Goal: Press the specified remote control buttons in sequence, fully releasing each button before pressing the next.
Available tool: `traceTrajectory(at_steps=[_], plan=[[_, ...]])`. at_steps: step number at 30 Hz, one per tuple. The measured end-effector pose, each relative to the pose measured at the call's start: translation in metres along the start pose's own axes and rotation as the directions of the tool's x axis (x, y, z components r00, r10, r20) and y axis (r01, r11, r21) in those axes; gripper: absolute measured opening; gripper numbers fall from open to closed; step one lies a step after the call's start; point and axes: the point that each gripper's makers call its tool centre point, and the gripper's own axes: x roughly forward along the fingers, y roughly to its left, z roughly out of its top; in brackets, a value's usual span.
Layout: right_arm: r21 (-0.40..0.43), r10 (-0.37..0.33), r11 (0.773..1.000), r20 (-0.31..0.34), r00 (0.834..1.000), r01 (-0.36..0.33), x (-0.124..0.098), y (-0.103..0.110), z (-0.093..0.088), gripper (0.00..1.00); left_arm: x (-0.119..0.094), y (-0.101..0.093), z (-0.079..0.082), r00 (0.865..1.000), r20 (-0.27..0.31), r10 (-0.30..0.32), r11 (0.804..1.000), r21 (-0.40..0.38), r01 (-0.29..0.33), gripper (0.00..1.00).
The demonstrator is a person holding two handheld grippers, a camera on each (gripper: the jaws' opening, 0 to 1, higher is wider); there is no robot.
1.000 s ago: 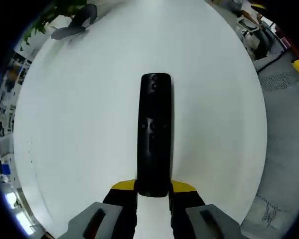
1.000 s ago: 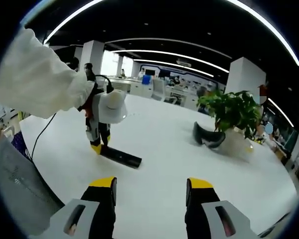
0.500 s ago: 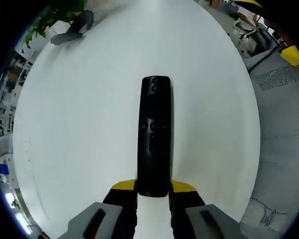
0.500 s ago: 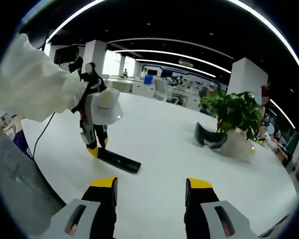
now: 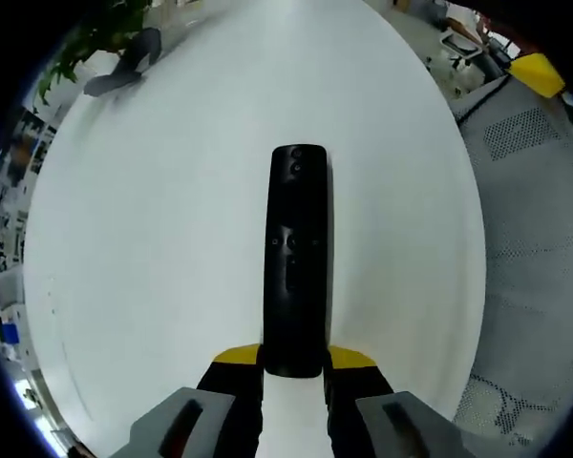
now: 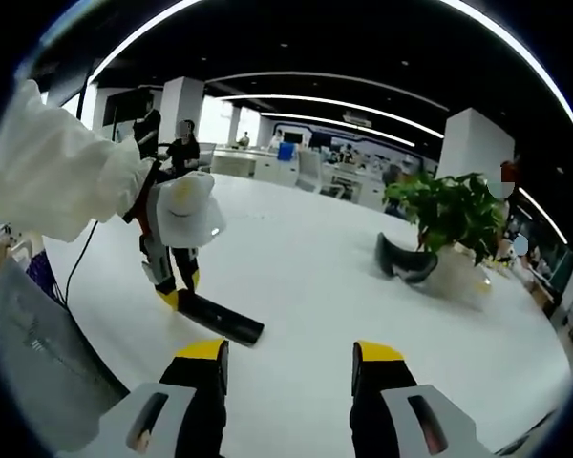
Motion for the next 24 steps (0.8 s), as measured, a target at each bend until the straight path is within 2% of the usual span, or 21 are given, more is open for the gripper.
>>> traceTrajectory(at_steps=[5, 8, 24], plan=[[0.0, 0.005, 1.0, -0.009, 1.0, -0.005, 0.0, 0.001, -0.002, 0.46, 0.0, -0.014, -0.002, 1.0, -0.015, 0.003, 1.0, 0.005, -0.003, 0.23], [0.008, -0.003, 1.0, -0.005, 1.0, 0.003, 0.0, -0.001, -0.001, 0.46, -0.001, -0.019, -0.003, 1.0, -0.002, 0.003, 1.0, 0.009, -0.003, 0.23], [0.029, 0.017, 0.999, -0.033, 0.999, -0.016, -0.001, 0.003, -0.005, 0.29, -0.001, -0.044, -0.007, 1.0, 0.026, -0.003, 1.0, 0.022, 0.002, 0.23]])
